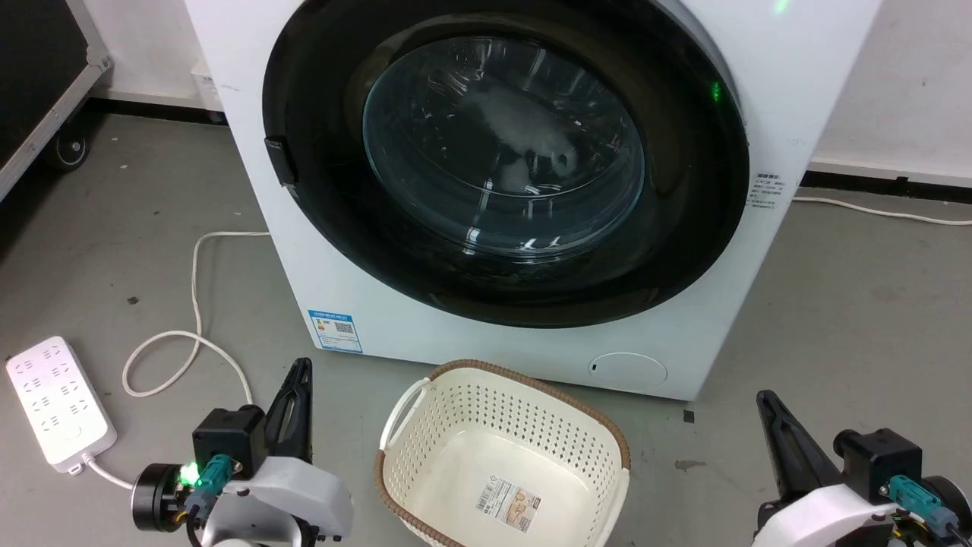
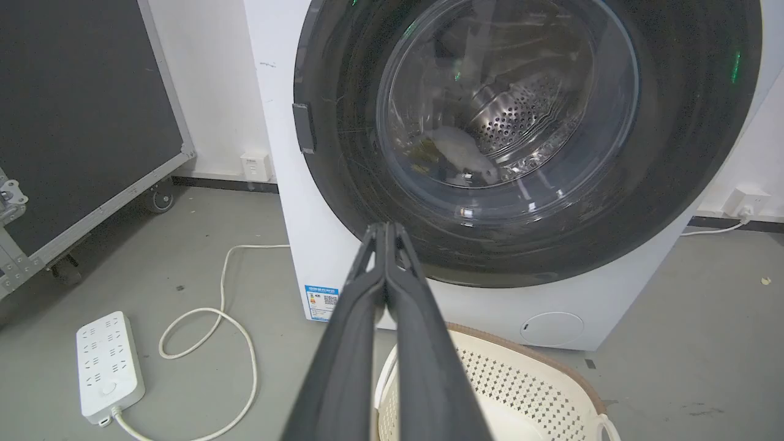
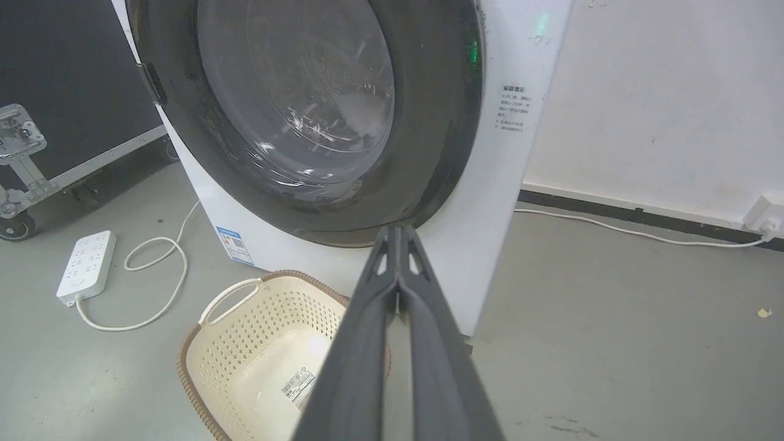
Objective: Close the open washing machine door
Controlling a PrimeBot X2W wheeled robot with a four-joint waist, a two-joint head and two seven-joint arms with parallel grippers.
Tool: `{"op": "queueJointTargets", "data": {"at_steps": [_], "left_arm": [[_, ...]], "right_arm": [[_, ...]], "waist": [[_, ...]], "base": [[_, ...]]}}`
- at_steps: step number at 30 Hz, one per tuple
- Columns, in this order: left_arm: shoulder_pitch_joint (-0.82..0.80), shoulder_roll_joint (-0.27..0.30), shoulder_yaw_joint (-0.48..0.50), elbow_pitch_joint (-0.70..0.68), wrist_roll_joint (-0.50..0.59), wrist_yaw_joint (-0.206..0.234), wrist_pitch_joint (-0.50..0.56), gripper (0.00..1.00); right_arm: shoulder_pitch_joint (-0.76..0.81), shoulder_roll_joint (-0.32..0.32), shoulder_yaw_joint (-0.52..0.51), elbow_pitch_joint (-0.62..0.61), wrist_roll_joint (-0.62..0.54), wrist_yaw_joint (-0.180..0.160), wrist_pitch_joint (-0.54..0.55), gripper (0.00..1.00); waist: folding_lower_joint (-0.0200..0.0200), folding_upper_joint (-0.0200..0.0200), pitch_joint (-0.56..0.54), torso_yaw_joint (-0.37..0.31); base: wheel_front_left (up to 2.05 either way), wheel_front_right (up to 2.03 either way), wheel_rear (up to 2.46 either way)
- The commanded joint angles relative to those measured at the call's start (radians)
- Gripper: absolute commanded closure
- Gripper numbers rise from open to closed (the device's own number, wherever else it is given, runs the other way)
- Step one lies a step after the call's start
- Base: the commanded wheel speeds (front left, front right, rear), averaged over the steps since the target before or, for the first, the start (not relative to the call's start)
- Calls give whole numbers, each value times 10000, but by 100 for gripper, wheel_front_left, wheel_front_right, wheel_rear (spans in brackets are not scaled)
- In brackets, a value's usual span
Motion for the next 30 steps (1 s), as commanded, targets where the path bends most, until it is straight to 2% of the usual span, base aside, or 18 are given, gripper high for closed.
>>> {"op": "queueJointTargets", "data": {"at_steps": [1, 30], "left_arm": [[195, -49, 67, -94, 144, -35, 69, 100], [563, -477, 594, -715, 1110, -130, 560, 100]], "right_arm": [[-155, 15, 31, -83, -82, -5, 33, 100], [-251, 20, 170, -269, -452, -7, 199, 100]], "waist": [[0, 0, 1, 5], [0, 0, 39, 130]], "base": [[0, 0, 0], [0, 0, 0]]}}
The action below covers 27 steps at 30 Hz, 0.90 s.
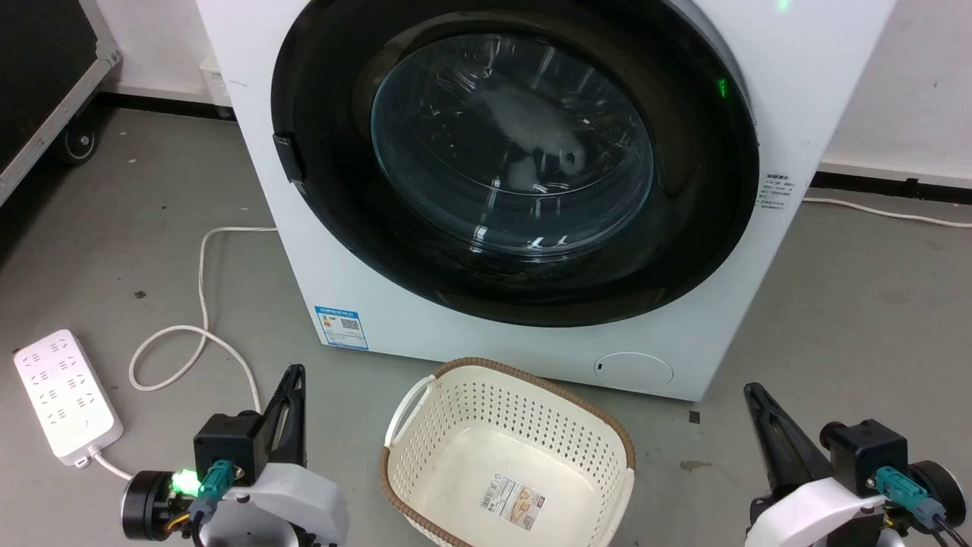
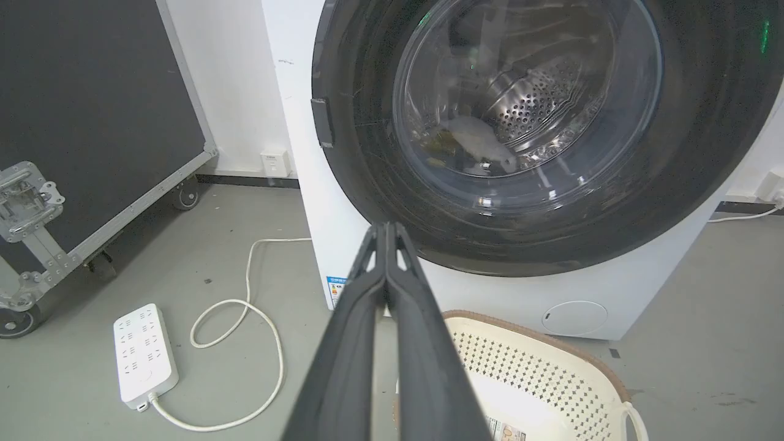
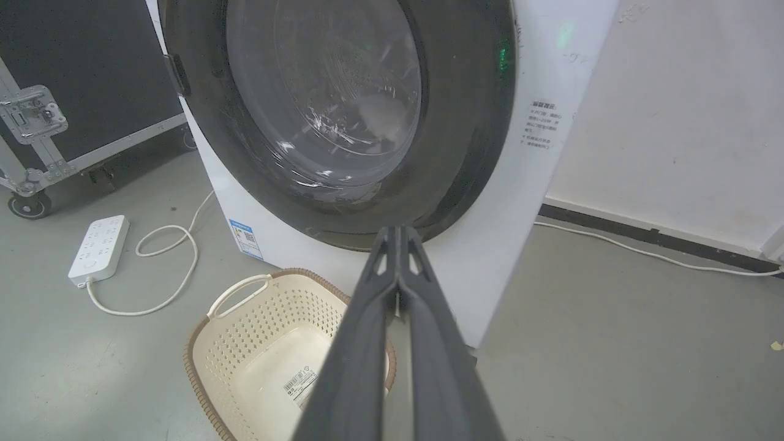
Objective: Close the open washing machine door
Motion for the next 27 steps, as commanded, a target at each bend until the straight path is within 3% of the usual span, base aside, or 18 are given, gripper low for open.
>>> {"op": "queueJointTargets", "data": {"at_steps": [1, 27], "left_arm": [[197, -66, 76, -98, 131, -45, 61, 100], [352, -247, 298, -360, 538, -85, 267, 100]], "right_arm": [[-119, 20, 23, -86, -100, -7, 21, 100], [-160, 22, 81, -164, -256, -7, 91, 100]], "waist": [[0, 0, 2, 7], [0, 0, 18, 59]], "base": [[0, 0, 0], [0, 0, 0]]}}
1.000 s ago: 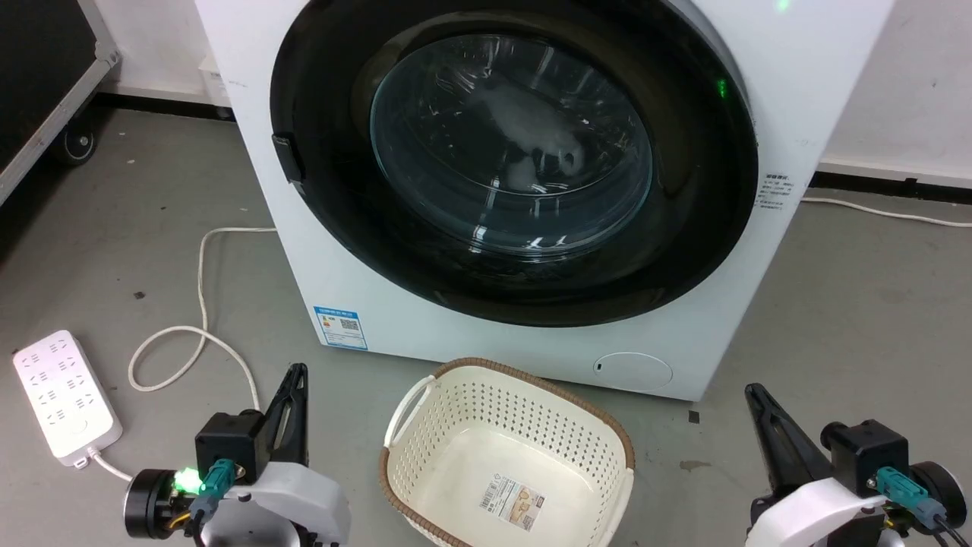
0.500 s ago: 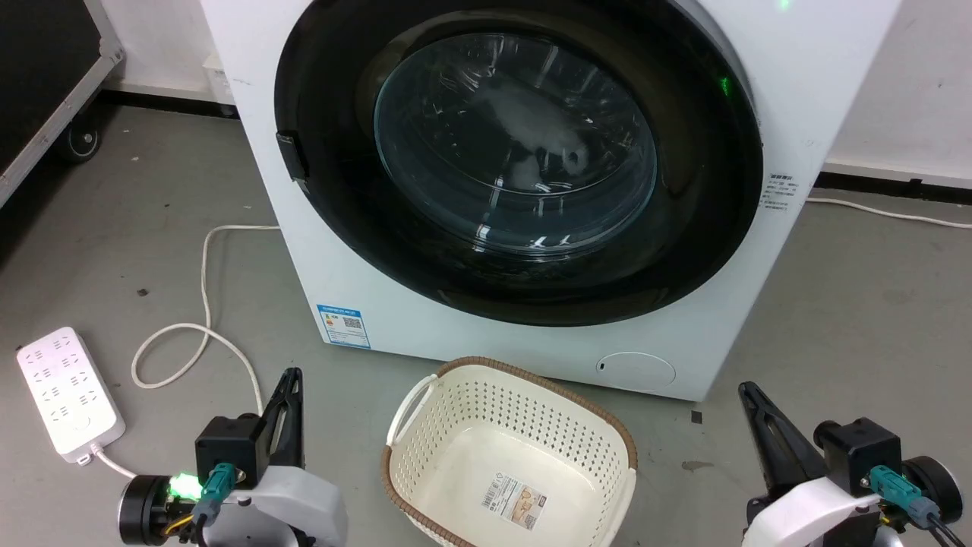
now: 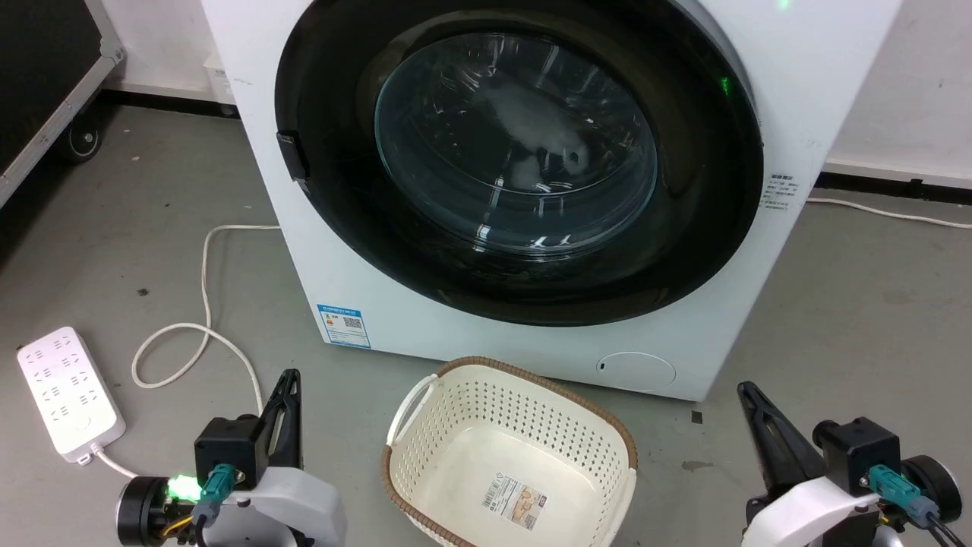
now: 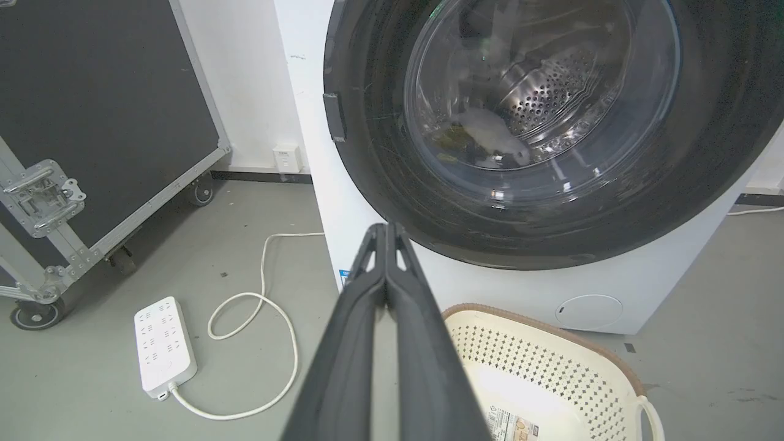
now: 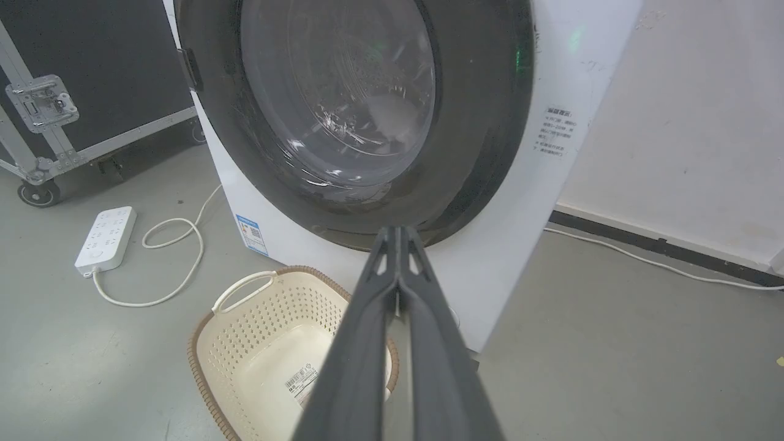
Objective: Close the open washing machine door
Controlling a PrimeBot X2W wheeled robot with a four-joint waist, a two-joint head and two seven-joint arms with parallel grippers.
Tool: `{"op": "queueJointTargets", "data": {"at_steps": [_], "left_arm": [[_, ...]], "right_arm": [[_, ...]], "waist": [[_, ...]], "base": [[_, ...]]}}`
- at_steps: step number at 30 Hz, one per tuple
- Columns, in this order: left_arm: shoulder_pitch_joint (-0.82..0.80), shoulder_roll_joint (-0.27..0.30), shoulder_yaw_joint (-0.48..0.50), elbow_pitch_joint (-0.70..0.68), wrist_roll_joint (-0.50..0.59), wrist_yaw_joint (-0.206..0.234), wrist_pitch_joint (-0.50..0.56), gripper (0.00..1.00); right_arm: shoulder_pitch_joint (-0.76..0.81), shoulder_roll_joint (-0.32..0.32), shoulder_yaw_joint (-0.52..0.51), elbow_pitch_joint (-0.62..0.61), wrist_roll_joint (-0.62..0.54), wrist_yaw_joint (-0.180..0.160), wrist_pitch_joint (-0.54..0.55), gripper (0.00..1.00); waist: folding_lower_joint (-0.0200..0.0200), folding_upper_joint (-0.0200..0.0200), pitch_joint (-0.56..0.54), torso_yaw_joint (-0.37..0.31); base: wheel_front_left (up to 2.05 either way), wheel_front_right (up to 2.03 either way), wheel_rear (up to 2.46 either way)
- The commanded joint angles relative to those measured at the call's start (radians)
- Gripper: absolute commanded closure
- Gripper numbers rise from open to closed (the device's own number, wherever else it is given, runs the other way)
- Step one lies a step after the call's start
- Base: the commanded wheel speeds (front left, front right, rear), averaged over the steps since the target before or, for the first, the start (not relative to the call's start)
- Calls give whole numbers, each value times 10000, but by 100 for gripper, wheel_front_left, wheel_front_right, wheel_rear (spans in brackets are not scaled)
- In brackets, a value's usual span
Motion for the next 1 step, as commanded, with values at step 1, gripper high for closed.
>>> {"op": "queueJointTargets", "data": {"at_steps": [1], "left_arm": [[144, -3, 20, -47, 24, -43, 3, 100]], "right_arm": [[-141, 22, -3, -55, -76, -7, 3, 100]], "waist": [[0, 0, 0, 0]], "base": [[0, 0, 0]]}}
